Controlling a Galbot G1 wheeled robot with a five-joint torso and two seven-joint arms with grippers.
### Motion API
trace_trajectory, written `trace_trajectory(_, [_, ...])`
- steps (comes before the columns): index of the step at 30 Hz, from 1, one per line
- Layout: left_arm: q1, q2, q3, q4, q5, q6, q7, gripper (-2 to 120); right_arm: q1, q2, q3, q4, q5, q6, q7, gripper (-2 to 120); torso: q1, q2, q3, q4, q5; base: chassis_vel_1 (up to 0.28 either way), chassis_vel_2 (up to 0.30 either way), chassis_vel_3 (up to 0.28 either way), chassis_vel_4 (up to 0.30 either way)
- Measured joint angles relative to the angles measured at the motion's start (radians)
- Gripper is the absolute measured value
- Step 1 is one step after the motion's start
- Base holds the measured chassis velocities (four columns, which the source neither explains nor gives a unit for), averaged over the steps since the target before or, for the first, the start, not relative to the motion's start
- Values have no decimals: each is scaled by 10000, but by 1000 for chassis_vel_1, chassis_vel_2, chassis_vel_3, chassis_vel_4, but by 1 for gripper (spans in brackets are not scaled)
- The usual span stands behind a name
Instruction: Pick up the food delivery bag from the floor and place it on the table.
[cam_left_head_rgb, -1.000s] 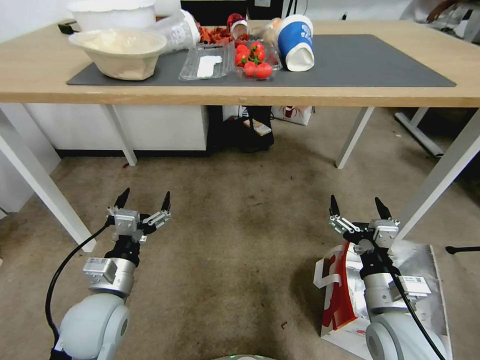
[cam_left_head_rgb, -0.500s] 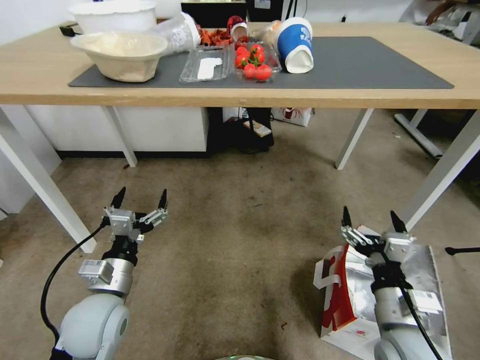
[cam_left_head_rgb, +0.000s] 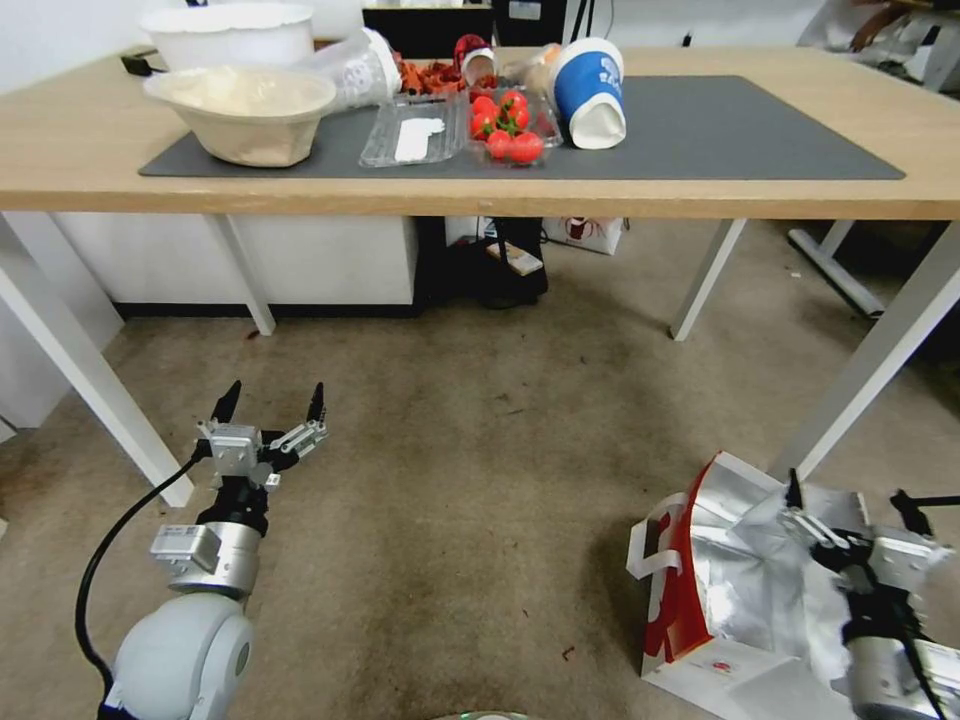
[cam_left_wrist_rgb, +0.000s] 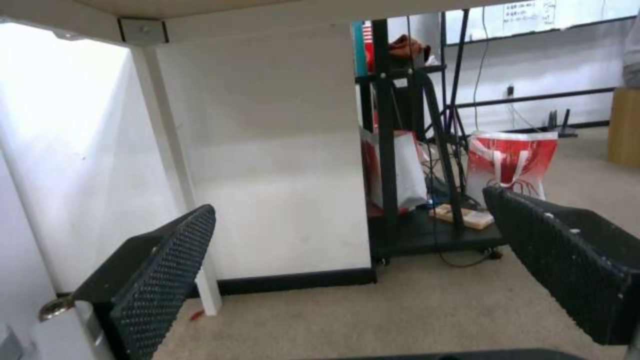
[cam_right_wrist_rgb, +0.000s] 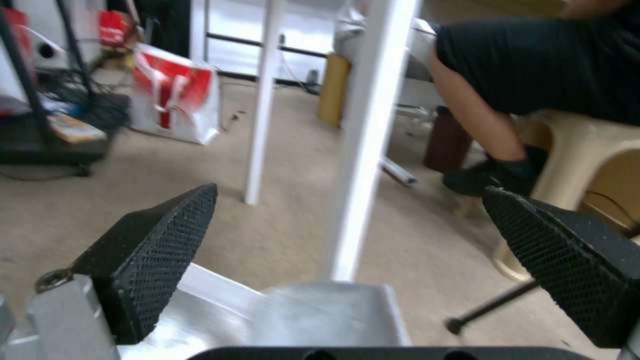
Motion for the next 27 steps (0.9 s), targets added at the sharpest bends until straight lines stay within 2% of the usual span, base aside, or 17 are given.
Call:
trace_trajectory(12, [-38, -88, -4, 285, 106, 0, -134, 100, -183, 218, 436, -1135, 23, 410, 129, 100, 1, 11, 0, 0, -4, 0, 0, 0, 0])
trace_trajectory(27, [1, -96, -20, 292, 134, -34, -207, 100, -221, 290, 158, -2129, 604, 278, -197, 100, 3, 19, 0, 1, -3, 0, 0, 0, 0])
